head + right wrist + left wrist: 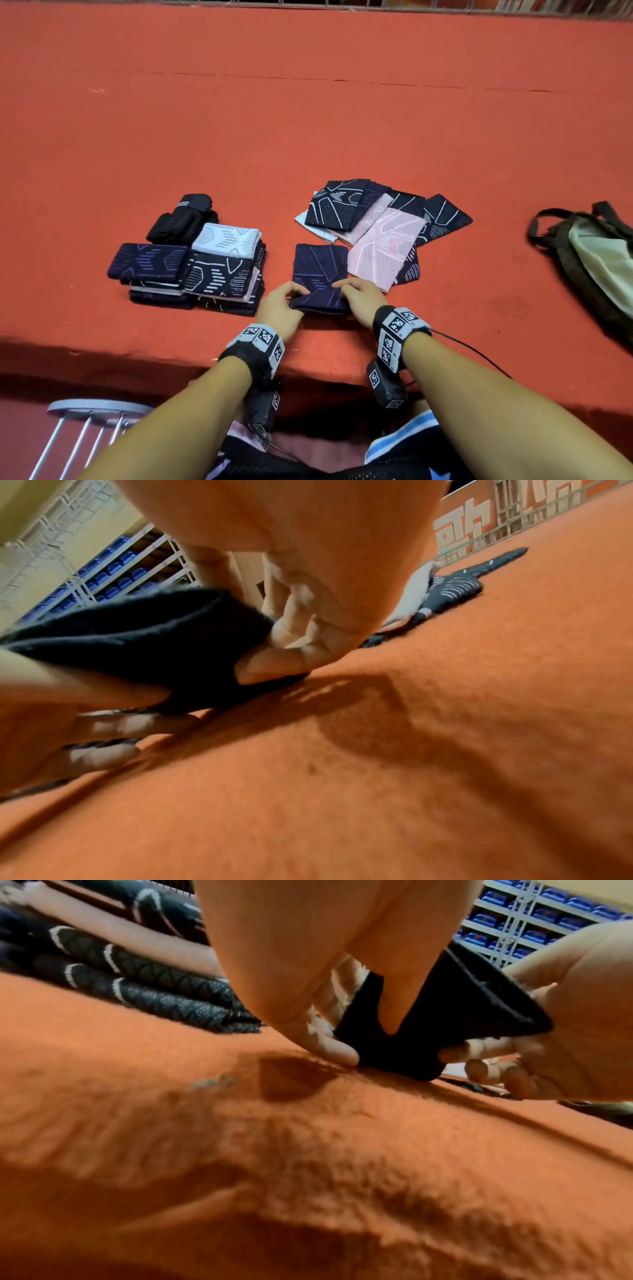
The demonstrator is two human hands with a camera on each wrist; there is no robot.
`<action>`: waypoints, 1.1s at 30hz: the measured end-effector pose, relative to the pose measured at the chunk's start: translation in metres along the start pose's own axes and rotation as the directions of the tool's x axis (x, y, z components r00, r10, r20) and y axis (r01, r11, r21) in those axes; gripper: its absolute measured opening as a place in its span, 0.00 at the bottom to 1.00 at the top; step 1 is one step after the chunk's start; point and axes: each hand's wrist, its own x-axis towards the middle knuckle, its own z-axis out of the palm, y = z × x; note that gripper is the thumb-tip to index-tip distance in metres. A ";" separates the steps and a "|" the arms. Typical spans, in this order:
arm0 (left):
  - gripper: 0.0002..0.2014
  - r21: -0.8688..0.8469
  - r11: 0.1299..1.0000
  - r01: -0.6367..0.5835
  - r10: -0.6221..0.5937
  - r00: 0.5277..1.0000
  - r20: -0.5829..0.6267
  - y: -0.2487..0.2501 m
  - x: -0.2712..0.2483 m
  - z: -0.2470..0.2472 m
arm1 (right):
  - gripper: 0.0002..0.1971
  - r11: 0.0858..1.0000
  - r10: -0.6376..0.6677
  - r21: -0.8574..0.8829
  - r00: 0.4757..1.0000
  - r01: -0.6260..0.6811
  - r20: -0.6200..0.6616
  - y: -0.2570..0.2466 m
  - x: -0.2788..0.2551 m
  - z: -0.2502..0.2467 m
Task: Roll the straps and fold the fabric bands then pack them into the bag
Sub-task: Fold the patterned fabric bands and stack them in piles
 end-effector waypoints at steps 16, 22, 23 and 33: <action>0.01 -0.221 0.958 0.186 -0.175 0.982 0.068 -0.016 0.005 0.002 | 0.14 0.960 -0.101 0.265 0.994 0.090 0.027 0.031 -0.011 0.005; 0.10 -0.335 0.922 0.195 -0.156 0.978 0.139 -0.018 -0.004 -0.007 | 0.14 0.972 -0.091 0.205 0.986 0.118 -0.138 0.030 -0.024 0.013; 0.12 -0.355 0.913 0.202 -0.163 0.977 0.138 -0.018 -0.005 -0.008 | 0.11 0.969 -0.091 0.212 0.983 0.123 -0.157 0.033 -0.025 0.014; 0.06 -0.343 0.916 0.206 -0.204 0.978 0.040 -0.023 -0.006 -0.003 | 0.05 0.972 -0.012 0.232 0.994 0.036 -0.106 0.034 -0.027 0.010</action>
